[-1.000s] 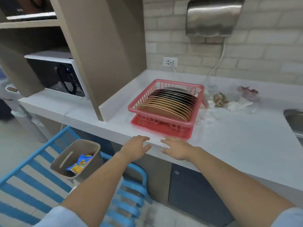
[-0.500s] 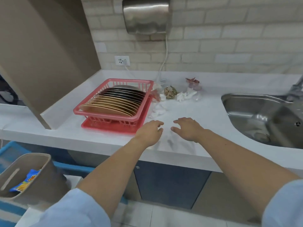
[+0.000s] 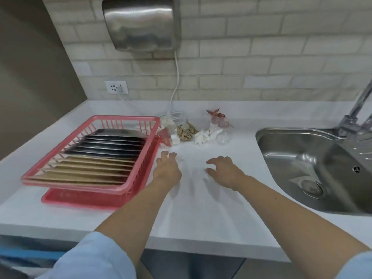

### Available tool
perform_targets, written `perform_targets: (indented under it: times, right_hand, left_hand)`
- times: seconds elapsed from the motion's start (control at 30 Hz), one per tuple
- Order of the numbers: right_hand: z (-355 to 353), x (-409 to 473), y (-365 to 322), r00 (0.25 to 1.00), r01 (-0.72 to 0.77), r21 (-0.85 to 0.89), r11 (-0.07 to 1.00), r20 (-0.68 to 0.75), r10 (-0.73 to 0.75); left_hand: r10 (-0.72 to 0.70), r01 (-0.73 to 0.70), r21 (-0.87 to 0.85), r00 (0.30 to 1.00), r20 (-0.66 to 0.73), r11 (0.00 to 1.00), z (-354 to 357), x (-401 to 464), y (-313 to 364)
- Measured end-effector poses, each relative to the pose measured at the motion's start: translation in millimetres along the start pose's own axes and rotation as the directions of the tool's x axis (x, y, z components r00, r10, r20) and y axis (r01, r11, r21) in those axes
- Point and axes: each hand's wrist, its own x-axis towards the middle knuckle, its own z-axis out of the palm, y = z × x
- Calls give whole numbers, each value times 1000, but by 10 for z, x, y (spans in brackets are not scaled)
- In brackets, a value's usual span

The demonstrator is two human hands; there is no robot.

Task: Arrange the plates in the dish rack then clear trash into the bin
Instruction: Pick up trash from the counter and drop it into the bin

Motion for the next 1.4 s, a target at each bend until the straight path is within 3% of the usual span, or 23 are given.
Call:
perform_targets:
  times: [0.17,0.33,0.5,0.7,0.83,0.93,1.2,1.4]
  right_hand:
    - [-31,442,122,998,-13,116,993,-67,21]
    - [-49,779,154,990,-10,155,988,-137,31]
    - [-79,1068,141,982,8,164,986,-189,24]
    - [-108,1424,147,964,81,50,995,-257,-65]
    - [-122,1661,129,972,170,-100,980,-144,-183]
    - [-30,1727,152,986,154,-175,972,-37,-163]
    - [289,1658,340,948,197,-103,975,-235,-216]
    - [308,1558,283,921,219,168,961,-360,-147]
  left_hand:
    - [19,-22,166,1000,23,986,113,386,-90]
    - [75,-86,164,994,76,983,203,686,-91]
    - [-3,3,3,996,89,1000,179,907,56]
    - [-38,46,-366,999,28,929,102,1044,144]
    - [-134,108,-516,991,-13,850,75,1079,222]
    - [-161,148,-548,987,25,823,98,1099,244]
    - [-188,241,-523,970,153,818,216,1156,234]
    - [-140,218,-683,976,168,697,356,1143,312]
